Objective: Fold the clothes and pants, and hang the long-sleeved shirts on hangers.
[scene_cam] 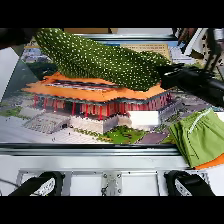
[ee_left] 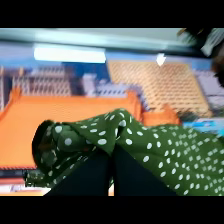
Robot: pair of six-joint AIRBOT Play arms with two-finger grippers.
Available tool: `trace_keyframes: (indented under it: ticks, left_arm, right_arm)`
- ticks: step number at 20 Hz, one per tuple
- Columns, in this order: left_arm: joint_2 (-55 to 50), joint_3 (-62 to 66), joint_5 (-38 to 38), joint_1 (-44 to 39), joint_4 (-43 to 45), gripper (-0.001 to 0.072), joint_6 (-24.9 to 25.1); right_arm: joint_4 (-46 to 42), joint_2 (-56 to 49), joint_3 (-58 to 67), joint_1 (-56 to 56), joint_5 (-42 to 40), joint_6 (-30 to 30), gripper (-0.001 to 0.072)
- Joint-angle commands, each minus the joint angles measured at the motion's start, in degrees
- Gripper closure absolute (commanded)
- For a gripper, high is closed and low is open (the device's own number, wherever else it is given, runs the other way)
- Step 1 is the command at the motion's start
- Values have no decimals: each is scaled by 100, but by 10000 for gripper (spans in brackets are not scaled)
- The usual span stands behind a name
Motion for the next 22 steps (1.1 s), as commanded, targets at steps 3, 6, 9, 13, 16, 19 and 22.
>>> trace_keyframes:
  ticks: [3, 6, 9, 13, 16, 19, 22]
  left_arm:
    - [1445, -343, -544, -332, 46, 703, 46]
    - [2083, -1670, -485, -387, 35, 704, -55]
    - [1891, -2671, -157, -387, 20, 703, -129]
    - [466, -3150, 1032, -387, -164, 704, -125]
    - [-1073, -2343, 1681, -387, -179, 647, -133]
    - [-2094, -1410, -726, 881, 337, 23, -507]
    - [-503, -5235, -951, 1598, 734, 23, -481]
  right_arm:
    - [-1075, 1176, 39, 4, 1270, 960, 702]
    - [-2334, 1276, 37, 4, 2472, 2122, 702]
    - [-2465, 800, 31, 4, 2942, 2754, 702]
    - [-2470, -693, 7, 4, 2538, 2942, 702]
    - [-2507, -1836, 35, -4, 787, 2791, 469]
    - [-2490, -1954, 505, -752, 772, 2540, 78]
    - [-2437, -949, -555, -772, 1668, 2339, 78]
